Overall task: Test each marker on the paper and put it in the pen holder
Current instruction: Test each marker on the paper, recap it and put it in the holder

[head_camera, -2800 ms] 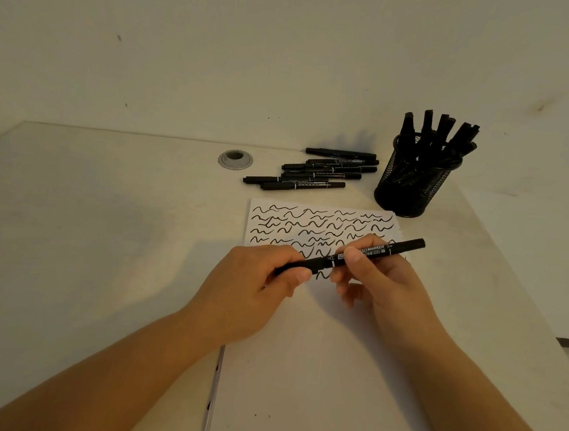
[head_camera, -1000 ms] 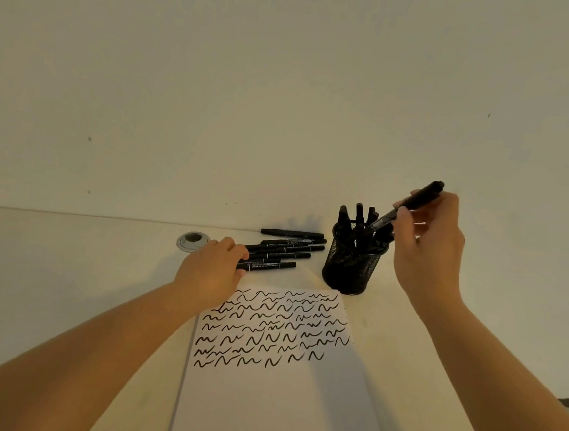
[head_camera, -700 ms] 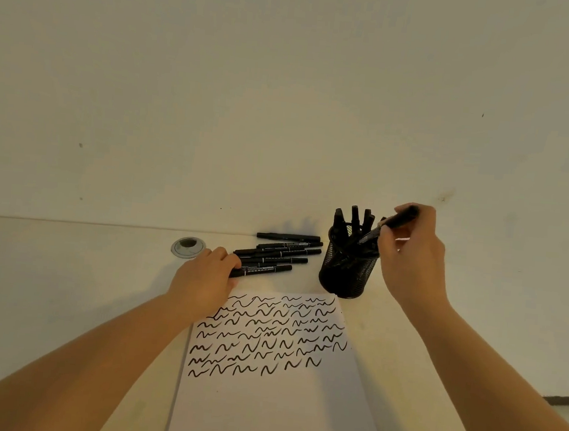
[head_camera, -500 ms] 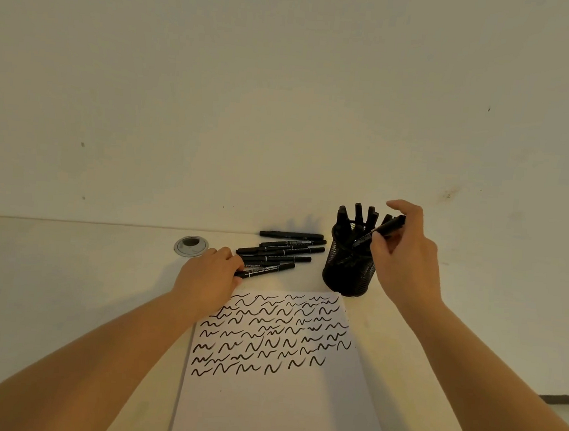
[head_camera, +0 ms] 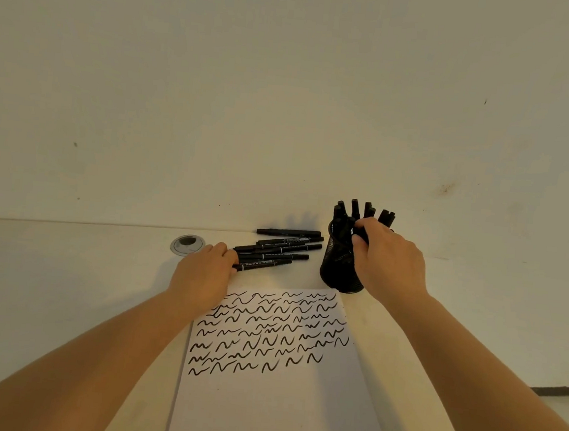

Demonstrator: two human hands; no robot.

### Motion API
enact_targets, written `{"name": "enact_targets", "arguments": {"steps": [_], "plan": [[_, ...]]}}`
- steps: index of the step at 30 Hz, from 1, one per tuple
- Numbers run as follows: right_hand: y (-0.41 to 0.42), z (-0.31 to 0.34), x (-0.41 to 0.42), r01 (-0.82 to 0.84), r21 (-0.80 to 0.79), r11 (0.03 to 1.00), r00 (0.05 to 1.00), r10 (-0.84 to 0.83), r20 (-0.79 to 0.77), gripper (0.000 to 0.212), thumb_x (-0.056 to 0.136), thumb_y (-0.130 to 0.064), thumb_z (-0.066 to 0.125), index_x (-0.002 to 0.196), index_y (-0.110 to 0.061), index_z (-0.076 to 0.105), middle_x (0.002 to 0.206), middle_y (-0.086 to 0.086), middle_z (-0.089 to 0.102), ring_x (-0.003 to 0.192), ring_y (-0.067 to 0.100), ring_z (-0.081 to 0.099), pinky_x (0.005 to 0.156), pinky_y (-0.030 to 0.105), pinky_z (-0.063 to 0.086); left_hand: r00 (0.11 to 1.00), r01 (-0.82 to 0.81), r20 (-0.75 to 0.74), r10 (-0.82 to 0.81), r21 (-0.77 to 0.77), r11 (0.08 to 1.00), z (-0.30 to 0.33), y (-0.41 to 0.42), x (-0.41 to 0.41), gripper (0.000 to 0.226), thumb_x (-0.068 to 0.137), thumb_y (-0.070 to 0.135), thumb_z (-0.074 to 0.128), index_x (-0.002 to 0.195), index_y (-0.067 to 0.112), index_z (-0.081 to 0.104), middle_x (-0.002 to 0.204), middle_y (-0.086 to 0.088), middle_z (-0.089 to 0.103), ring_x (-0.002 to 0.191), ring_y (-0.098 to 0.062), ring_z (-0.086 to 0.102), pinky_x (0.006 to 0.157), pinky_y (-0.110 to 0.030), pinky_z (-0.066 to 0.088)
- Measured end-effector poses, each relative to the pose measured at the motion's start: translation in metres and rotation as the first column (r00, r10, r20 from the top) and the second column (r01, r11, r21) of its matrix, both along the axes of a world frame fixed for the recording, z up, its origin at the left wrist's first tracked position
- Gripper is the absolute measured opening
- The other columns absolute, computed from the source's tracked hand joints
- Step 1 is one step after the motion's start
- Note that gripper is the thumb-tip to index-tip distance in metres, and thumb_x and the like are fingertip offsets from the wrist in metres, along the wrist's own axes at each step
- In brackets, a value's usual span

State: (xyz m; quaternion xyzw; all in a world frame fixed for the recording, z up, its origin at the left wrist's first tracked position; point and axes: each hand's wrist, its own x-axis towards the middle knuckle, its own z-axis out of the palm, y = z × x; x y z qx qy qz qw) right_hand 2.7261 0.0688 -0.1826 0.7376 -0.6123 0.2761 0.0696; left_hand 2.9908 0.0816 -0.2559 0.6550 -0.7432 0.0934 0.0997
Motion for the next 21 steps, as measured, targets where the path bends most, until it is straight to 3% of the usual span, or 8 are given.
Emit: {"name": "enact_targets", "arguments": {"steps": [5, 9, 13, 16, 19, 21], "plan": [[0.003, 0.003, -0.001, -0.011, 0.027, 1.000, 1.000, 0.011, -0.012, 0.034, 0.096, -0.028, 0.036, 0.128, -0.021, 0.045, 0.117, 0.002, 0.060, 0.088, 0.030, 0.060, 0.061, 0.031, 0.036, 0.984, -0.040, -0.177, 0.023, -0.092, 0.995, 0.000, 0.011, 0.004, 0.026, 0.096, 0.027, 0.037, 0.115, 0.015, 0.052, 0.106, -0.001, 0.053, 0.089, -0.016, 0.050, 0.062, -0.027, 0.040], [0.017, 0.009, 0.001, -0.018, -0.031, 0.999, 1.000, 0.018, 0.019, 0.046, 0.093, -0.026, 0.046, 0.136, -0.018, 0.035, 0.126, 0.005, 0.048, 0.089, 0.029, 0.059, 0.061, 0.030, 0.038, 0.929, -0.071, -0.370, 0.020, -0.126, 0.989, 0.012, 0.025, -0.001, 0.023, 0.095, 0.025, 0.039, 0.111, 0.015, 0.053, 0.106, 0.000, 0.053, 0.079, -0.012, 0.049, 0.061, -0.028, 0.041], [0.047, 0.011, 0.014, -0.178, -0.128, 0.976, 0.967, 0.197, 0.161, 0.040, 0.088, -0.022, 0.052, 0.128, -0.016, 0.045, 0.118, 0.001, 0.051, 0.076, 0.018, 0.059, 0.060, 0.027, 0.039, 0.864, 0.016, -0.500, -0.060, -0.092, 0.996, 0.033, 0.047, -0.023, 0.022, 0.096, 0.026, 0.037, 0.111, 0.017, 0.051, 0.105, 0.002, 0.054, 0.085, -0.015, 0.056, 0.073, -0.039, 0.049], [0.073, 0.007, 0.027, -0.315, 0.043, 0.948, 0.846, 0.260, 0.466, 0.033, 0.089, -0.034, 0.047, 0.122, -0.026, 0.049, 0.092, -0.013, 0.058, 0.064, 0.003, 0.053, 0.059, 0.017, 0.040, 0.800, 0.087, -0.590, -0.104, -0.057, 0.995, 0.042, 0.069, -0.045, 0.020, 0.096, 0.026, 0.037, 0.111, 0.021, 0.050, 0.098, 0.007, 0.058, 0.086, -0.007, 0.056, 0.073, -0.027, 0.046], [0.095, 0.000, 0.035, -0.382, 0.120, 0.917, 0.686, 0.194, 0.702, 0.022, 0.087, -0.039, 0.045, 0.101, -0.027, 0.058, 0.074, -0.006, 0.062, 0.051, 0.000, 0.050, 0.051, 0.013, 0.043, 0.757, 0.175, -0.641, -0.128, 0.010, 0.985, 0.041, 0.094, -0.062, 0.016, 0.096, 0.027, 0.038, 0.105, 0.029, 0.051, 0.088, 0.015, 0.057, 0.081, 0.005, 0.054, 0.067, -0.016, 0.041], [0.107, -0.007, 0.038, -0.411, 0.160, 0.898, 0.562, 0.111, 0.820, 0.026, 0.086, -0.039, 0.047, 0.087, -0.018, 0.062, 0.066, -0.004, 0.062, 0.046, 0.002, 0.048, 0.046, 0.013, 0.041, 0.731, 0.227, -0.663, -0.164, 0.009, 0.974, 0.040, 0.110, -0.069, 0.015, 0.095, 0.027, 0.038, 0.100, 0.031, 0.051, 0.084, 0.016, 0.056, 0.079, 0.004, 0.054, 0.065, -0.016, 0.041]]}}
